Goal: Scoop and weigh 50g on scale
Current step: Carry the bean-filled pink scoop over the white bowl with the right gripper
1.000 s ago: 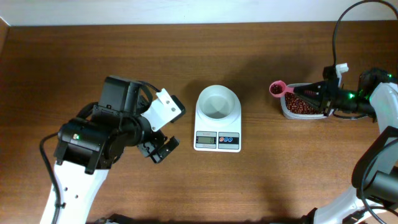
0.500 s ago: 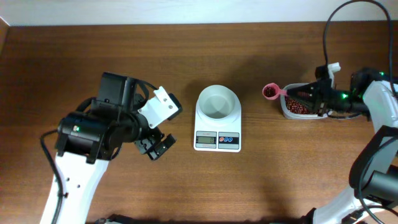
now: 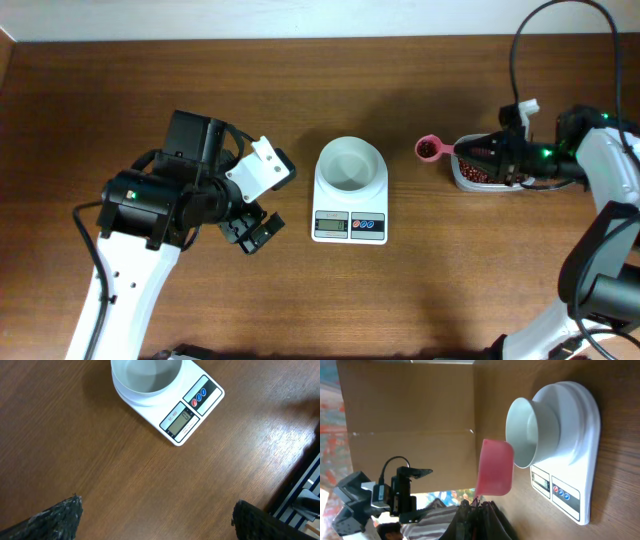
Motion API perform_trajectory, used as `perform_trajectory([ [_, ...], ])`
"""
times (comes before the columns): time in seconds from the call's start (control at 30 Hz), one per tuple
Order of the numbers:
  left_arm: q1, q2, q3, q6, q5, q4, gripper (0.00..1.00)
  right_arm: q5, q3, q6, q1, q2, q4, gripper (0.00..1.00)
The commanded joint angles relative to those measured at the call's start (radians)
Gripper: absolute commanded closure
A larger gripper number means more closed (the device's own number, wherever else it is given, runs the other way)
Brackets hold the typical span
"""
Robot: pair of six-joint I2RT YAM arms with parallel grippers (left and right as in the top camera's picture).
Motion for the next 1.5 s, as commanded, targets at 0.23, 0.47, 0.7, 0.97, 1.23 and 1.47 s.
perform_trajectory([
  [0.23, 0.006, 0.007, 0.013, 0.020, 0.018, -0.002, 0.01, -0.006, -0.005, -0.012, 0.200, 0.007, 0.135, 0.96],
  [0.47, 0.006, 0.007, 0.013, 0.020, 0.018, -0.002, 0.01, -0.006, -0.005, -0.011, 0.283, 0.007, 0.262, 0.96],
  [0.7, 0.006, 0.007, 0.013, 0.020, 0.018, -0.002, 0.01, 0.081, -0.005, 0.026, 0.295, 0.007, 0.371, 0.96],
  [0.97, 0.006, 0.007, 0.013, 0.020, 0.018, -0.002, 0.01, 0.135, -0.005, 0.040, 0.296, 0.007, 0.433, 0.96],
  [1.23, 0.006, 0.007, 0.013, 0.020, 0.018, -0.002, 0.01, 0.230, -0.005, 0.040, 0.358, 0.007, 0.476, 0.96],
  [1.47, 0.006, 0.007, 0.013, 0.020, 0.018, -0.002, 0.01, 0.373, -0.005, 0.040, 0.398, 0.007, 0.477, 0.96],
])
